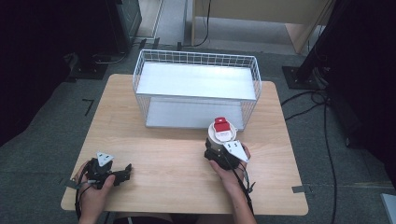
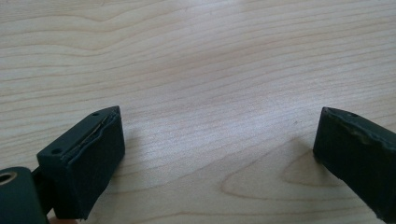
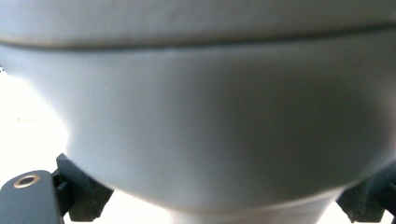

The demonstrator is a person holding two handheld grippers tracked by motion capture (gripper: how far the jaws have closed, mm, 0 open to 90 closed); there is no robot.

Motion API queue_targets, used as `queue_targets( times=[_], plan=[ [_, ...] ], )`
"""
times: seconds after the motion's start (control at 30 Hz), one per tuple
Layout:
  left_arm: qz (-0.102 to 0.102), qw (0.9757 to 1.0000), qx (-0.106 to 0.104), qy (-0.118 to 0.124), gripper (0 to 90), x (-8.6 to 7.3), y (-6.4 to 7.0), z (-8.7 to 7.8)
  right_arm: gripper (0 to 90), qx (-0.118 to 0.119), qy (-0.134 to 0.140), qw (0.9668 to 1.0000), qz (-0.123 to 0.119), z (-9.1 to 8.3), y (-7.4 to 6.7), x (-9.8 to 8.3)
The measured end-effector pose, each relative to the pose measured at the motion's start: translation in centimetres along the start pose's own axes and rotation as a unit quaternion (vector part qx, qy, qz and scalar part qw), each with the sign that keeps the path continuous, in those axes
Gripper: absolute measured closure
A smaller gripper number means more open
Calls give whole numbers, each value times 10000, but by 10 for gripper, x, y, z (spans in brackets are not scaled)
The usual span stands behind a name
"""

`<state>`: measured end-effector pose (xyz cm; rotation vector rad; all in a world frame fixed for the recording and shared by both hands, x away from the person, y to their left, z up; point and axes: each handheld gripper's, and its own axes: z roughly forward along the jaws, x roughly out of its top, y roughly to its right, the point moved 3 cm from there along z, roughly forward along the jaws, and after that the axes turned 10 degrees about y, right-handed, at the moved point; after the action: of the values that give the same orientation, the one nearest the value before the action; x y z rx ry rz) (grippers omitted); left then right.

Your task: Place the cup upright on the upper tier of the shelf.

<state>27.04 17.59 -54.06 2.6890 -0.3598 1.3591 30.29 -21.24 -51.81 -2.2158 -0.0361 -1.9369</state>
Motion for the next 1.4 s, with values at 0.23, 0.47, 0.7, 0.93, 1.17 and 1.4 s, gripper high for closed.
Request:
queue_targets(
  times=[0.23, 0.47, 0.7, 0.93, 1.17, 1.4],
  plan=[
    [1, 10000, 0, -1, 25, 0, 0, 0, 96, -46, 77, 10000, 8, 3, -1, -3],
    [1, 10000, 1, -1, 25, 0, 0, 0, 106, -38, 74, 10000, -29, 2, 0, -3],
    [-1, 10000, 1, 0, 25, 0, 0, 0, 111, 12, 146, 9998, 105, 1, 0, -2],
    [1, 10000, 0, -1, 26, 0, 0, 0, 112, 47, 337, 9994, 47, -1, -3, 10],
    [1, 10000, 0, 0, 25, 0, 0, 0, 112, 98, 466, 9989, 1, -5, -6, 29],
    [1, 10000, 1, -1, 26, 0, 0, 0, 112, 128, 477, 9988, 13, -4, -10, 46]
  ],
)
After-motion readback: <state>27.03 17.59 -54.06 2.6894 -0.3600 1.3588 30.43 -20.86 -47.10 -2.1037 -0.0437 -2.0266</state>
